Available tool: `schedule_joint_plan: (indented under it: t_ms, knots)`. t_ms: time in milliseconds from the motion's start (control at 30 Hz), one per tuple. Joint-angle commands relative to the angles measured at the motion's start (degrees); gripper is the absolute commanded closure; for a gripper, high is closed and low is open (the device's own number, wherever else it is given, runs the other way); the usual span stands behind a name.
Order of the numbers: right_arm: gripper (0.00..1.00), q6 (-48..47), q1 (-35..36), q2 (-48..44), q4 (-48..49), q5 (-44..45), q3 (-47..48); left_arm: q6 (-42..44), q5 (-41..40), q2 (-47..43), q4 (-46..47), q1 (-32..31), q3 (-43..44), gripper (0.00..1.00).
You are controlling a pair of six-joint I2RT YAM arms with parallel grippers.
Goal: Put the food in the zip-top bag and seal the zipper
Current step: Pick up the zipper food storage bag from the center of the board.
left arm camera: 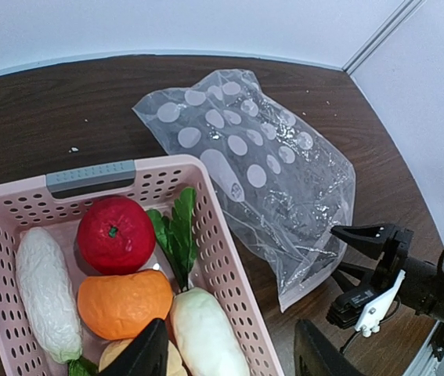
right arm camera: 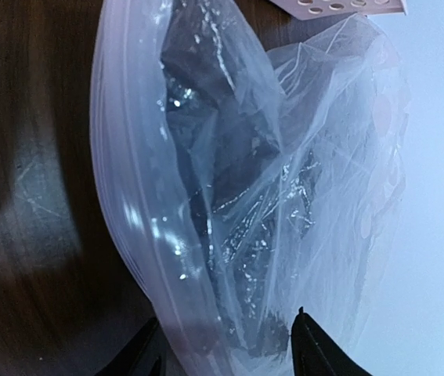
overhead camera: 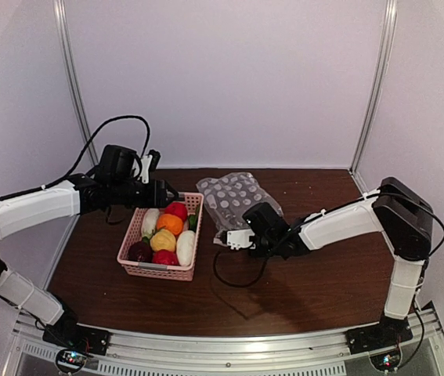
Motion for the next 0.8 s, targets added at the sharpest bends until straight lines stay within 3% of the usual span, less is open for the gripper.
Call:
schedule_joint_plan:
  t_ms: [0, 100, 200, 233, 367, 567, 767]
  knots:
    - [0.5, -0.44, -0.04, 0.58, 7.36, 5.6, -0.84, 0.23, -0.5, -0.85, 1.27, 0.1, 1.14, 0.44]
    - [0.67, 0.17, -0.07, -2.16, 8.76, 7.27, -1.12, 0.15, -0.71, -0.72, 1.37, 0.1, 1.2, 0.44]
    - [0.96, 0.8, -0.21, -6.09, 7.02, 7.5, -0.97, -0.2, -0.18, -0.02, 2.3, 0.04, 1.03, 0.44]
    - [1.0, 1.4, -0.36, -7.29, 5.4, 7.46, -0.51, -0.5, -0.1, 0.26, 3.02, -0.03, 0.99, 0.44]
    - [1.0, 8.03, -1.79, -11.47, -2.36, 6.44, 4.61, -1.87, -2.2, 0.91, 7.72, -2.39, 0.86, 0.41]
    - [1.0, 28.43, -5.96, -12.61, -14.89, -0.44, 15.6, -3.18, -12.81, 0.42, 22.91, -11.03, -3.4, 0.31]
    - [1.0, 39.02, -8.23, -12.47, -18.69, -5.19, 21.43, -11.12, -14.56, 5.05, 32.63, -16.15, -5.08, 0.31]
